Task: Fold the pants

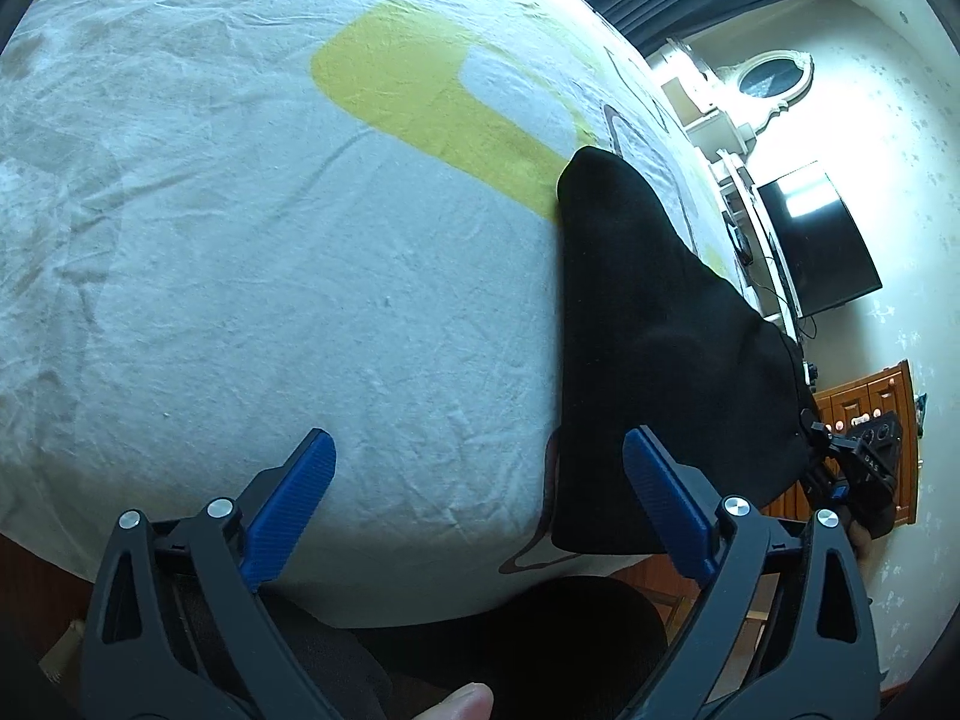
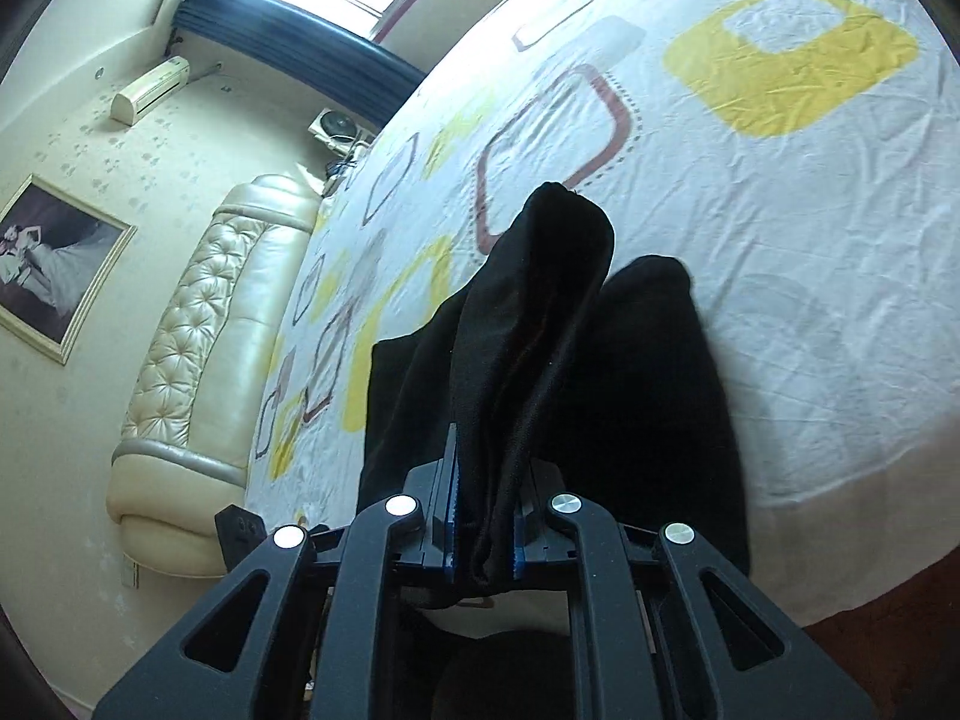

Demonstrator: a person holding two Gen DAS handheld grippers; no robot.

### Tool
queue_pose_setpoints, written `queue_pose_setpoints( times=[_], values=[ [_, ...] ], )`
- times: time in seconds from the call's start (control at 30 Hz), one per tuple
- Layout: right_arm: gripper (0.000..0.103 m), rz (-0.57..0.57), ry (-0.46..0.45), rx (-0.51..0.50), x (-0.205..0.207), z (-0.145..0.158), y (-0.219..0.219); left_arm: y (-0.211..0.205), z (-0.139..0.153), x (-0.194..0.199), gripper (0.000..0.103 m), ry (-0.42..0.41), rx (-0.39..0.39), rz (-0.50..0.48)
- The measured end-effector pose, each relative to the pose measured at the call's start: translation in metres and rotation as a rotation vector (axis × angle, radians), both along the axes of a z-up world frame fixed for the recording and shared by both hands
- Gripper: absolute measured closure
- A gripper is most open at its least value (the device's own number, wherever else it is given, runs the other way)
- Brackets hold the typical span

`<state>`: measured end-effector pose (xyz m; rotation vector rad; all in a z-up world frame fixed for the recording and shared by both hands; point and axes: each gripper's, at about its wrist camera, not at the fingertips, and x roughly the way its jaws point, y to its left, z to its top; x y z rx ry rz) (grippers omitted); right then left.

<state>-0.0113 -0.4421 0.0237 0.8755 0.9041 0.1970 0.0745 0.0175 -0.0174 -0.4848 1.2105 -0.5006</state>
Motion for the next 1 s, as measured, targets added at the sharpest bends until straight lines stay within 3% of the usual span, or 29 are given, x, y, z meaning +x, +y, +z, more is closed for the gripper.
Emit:
queue_pose_setpoints(
  times=[0.23, 0.4, 0.43, 0.5, 0.6, 0.63, 0.77, 0.9, 1.0],
  values=[
    [0.09, -0.047, 0.096, -0.009, -0.008, -0.051, -0.027, -0.011, -0.002, -0.007, 0.006, -0.009, -0.01, -0.053],
    [0.082, -0.071, 0.087, 0.032, -0.018, -0.05, -0.049, -0.018, -0.006, -0.014, 0.006, 0.045, -0.099, -0.079],
    [0.062, -0.103, 0.093, 0.019, -0.022, -0.048, -0.057, -0.018, -0.009, -0.013, 0.006, 0.064, -0.12, -0.077],
    [0.033, -0.205, 0.11, 0.002, -0.035, -0.048, -0.075, -0.021, -0.011, -0.014, 0.006, 0.082, -0.13, -0.066],
    [0.032, -0.234, 0.071, 0.234, -0.049, -0.064, -0.088, -0.025, -0.012, -0.011, 0.005, 0.079, -0.13, -0.058],
    [0.031, -0.23, 0.071, 0.268, -0.051, -0.069, -0.087, -0.027, -0.011, -0.011, 0.005, 0.076, -0.14, -0.053],
    [0.03, -0.151, 0.128, 0.185, -0.043, -0.077, -0.067, -0.033, -0.006, -0.016, 0.005, 0.07, -0.164, -0.05],
    [0.029, -0.102, 0.099, 0.322, -0.041, -0.092, -0.058, -0.043, -0.011, -0.021, 0.005, 0.1, -0.229, -0.062],
    [0.025, -0.076, 0.108, 0.295, -0.038, -0.094, -0.049, -0.052, -0.019, -0.022, 0.005, 0.152, -0.3, -0.061]
  ],
)
